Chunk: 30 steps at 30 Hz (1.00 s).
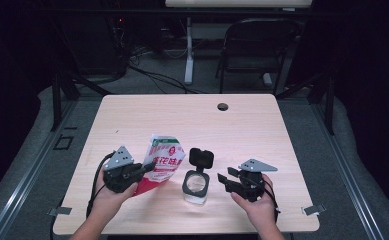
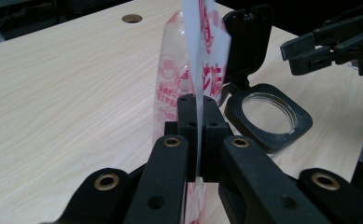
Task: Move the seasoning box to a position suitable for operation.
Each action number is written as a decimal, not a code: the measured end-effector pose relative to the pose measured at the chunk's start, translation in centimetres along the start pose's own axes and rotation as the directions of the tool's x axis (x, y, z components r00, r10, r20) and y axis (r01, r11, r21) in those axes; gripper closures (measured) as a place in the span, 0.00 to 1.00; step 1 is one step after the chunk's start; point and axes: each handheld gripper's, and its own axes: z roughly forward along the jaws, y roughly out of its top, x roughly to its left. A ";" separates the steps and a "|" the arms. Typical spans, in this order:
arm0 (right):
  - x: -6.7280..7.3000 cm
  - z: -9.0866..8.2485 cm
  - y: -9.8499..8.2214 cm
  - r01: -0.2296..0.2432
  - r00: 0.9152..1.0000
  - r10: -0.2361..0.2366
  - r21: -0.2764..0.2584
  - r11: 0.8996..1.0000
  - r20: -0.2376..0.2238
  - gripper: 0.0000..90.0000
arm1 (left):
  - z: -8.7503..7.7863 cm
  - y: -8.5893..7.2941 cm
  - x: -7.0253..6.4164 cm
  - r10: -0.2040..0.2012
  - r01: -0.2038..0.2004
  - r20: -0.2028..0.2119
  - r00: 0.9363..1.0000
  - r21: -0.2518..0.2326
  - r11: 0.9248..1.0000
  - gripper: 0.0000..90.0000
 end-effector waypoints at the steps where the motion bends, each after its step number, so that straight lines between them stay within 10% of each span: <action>1: 0.0 -0.1 0.0 -0.003 1.000 0.003 0.001 1.000 -0.003 0.58 | -0.1 -0.3 0.0 -0.001 0.001 -0.002 1.000 -0.002 1.000 1.00; 15: 0.3 -1.2 1.0 0.009 0.996 -0.011 -0.026 1.000 -0.093 0.74 | -0.7 -4.7 1.5 -0.092 0.092 -0.025 0.995 0.012 0.996 1.00; 30: 2.7 -1.8 3.5 0.072 0.985 -0.074 -0.018 0.997 -0.157 0.70 | -0.7 -5.5 1.7 -0.115 0.115 -0.025 0.993 0.006 0.993 1.00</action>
